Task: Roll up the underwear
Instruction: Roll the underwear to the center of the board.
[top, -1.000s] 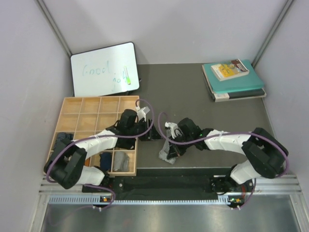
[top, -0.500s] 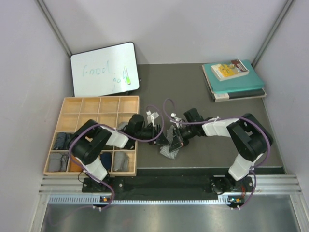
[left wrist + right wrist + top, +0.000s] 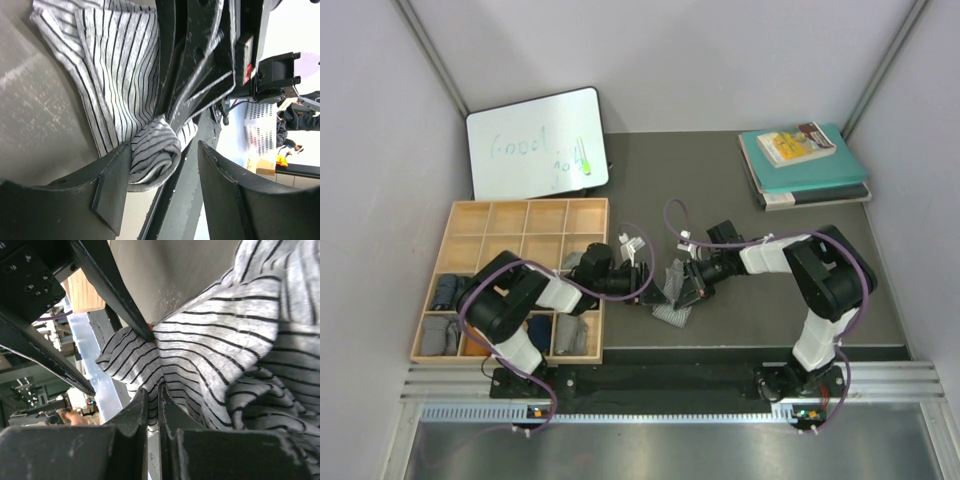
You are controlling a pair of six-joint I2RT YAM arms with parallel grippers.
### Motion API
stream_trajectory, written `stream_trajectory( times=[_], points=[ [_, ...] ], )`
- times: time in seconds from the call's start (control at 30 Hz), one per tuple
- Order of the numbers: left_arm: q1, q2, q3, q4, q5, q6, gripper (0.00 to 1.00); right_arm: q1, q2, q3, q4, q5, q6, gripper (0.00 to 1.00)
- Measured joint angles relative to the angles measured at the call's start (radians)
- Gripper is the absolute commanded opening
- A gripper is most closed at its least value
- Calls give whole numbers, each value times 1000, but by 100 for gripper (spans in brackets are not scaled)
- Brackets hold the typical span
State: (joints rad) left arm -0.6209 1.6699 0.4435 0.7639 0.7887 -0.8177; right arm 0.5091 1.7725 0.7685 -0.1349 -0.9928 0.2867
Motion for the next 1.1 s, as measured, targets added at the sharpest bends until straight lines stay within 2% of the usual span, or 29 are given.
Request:
stream_trajectory(
  times=[0.23,0.33,0.37,0.47,0.5,0.57,0.6,0.7,0.87,1.1],
  points=[
    [-6,-1,-20,33,-1,-16,54,-19,42,14,-3,-38,-6,0],
    [-16,0,-23,46,-5,-19,42,-27,49,14,-4,-48,-6,1],
    [-19,0,-25,47,-9,-20,34,-29,51,14,-5,-50,-5,2],
    [-23,10,-32,48,-26,-20,18,-31,51,14,-7,-52,1,19],
    [-23,15,-34,48,-29,-20,9,-31,51,14,-7,-50,5,32],
    [-23,24,-34,48,-35,-23,2,-37,48,12,-2,-31,15,46],
    [-23,26,-34,44,-40,-25,0,-42,43,10,0,-18,20,57],
    [-27,29,-34,38,-58,-29,0,-52,1,-3,9,-10,47,68],
    [-30,29,-34,11,-116,-60,0,-79,-178,-60,18,95,74,88],
    [-30,58,-33,9,-163,-154,0,-98,-402,-182,37,196,119,91]
  ],
)
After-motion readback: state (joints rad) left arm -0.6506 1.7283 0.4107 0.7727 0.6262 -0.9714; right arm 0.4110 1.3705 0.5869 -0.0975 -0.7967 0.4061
